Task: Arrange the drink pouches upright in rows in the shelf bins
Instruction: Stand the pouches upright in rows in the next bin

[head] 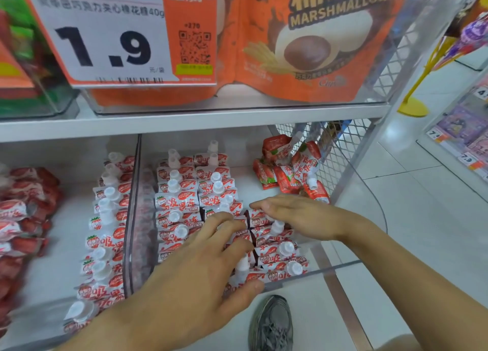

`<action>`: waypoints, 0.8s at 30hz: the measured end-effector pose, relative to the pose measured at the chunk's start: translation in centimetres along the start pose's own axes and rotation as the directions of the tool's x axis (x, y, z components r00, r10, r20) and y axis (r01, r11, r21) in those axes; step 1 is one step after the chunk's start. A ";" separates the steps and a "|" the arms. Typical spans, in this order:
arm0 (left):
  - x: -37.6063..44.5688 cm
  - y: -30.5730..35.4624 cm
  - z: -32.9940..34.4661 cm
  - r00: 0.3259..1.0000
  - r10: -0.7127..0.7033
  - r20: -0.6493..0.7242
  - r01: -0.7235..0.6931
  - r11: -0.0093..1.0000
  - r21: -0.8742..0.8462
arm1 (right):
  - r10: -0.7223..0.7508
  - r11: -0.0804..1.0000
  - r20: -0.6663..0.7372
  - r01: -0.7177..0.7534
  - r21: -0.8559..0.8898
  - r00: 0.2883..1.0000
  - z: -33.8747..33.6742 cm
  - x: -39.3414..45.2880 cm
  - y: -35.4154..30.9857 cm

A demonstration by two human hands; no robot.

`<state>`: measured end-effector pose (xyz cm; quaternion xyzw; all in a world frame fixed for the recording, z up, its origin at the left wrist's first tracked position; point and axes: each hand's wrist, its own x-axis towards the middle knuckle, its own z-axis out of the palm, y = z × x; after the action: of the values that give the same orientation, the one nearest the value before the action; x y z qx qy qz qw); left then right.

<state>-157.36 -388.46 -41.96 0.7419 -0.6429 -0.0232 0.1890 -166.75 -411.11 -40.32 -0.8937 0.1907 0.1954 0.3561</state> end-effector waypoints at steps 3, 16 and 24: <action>0.0 0.1 -0.2 1.000 0.007 0.007 -0.007 1.000 0.005 | 0.009 1.000 0.006 -0.009 -0.014 1.000 0.8 0.1 -0.2; 0.0 -0.2 -0.1 1.000 0.022 -0.003 -0.022 0.999 -0.034 | 0.107 0.990 -0.082 -0.098 0.103 0.991 -1.5 -0.7 -1.7; 0.0 -0.4 0.1 0.999 0.032 -0.016 -0.033 0.998 -0.055 | 0.002 0.814 -0.673 -0.392 -0.429 0.740 -4.3 1.9 1.0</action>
<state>-157.03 -388.45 -42.12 0.7261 -0.6525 -0.0325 0.2146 -164.66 -415.19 -38.93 -0.9410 0.3352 -0.0393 -0.0250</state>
